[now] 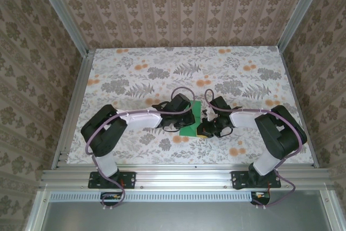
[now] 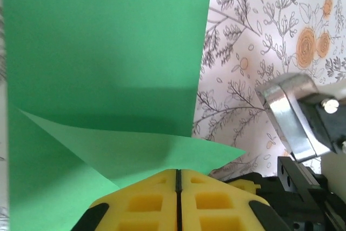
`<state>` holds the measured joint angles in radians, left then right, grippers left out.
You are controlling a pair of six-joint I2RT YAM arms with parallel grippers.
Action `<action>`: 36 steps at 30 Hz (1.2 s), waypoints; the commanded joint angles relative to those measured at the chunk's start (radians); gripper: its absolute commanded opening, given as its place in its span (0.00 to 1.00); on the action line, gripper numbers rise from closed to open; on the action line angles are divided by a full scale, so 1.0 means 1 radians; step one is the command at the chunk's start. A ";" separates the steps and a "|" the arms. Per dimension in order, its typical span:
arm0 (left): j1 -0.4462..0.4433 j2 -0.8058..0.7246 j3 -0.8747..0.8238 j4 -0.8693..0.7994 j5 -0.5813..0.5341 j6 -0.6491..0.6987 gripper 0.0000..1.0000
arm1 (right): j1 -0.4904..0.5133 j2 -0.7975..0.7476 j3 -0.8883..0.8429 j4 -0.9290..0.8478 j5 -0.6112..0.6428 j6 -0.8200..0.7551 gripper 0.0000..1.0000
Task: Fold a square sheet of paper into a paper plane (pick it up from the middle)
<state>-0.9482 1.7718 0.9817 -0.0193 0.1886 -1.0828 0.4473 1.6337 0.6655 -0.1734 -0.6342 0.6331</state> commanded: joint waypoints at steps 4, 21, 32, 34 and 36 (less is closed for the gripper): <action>-0.023 0.037 -0.069 0.092 0.019 -0.100 0.05 | -0.001 0.022 -0.039 -0.034 0.094 0.017 0.08; -0.061 0.057 -0.092 0.157 0.037 -0.125 0.09 | -0.001 0.025 -0.037 -0.043 0.101 0.017 0.08; -0.034 0.079 -0.117 0.075 -0.079 -0.143 0.07 | -0.001 0.020 -0.026 -0.100 0.136 -0.012 0.06; -0.027 0.080 -0.109 0.062 -0.091 -0.143 0.06 | -0.001 0.021 -0.026 -0.103 0.137 -0.014 0.05; -0.023 0.084 -0.096 0.043 -0.098 -0.144 0.04 | -0.001 0.020 -0.026 -0.106 0.136 -0.016 0.05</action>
<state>-0.9813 1.8244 0.8898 0.1352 0.1726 -1.2129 0.4477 1.6299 0.6659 -0.1802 -0.6258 0.6281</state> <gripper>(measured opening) 0.060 0.060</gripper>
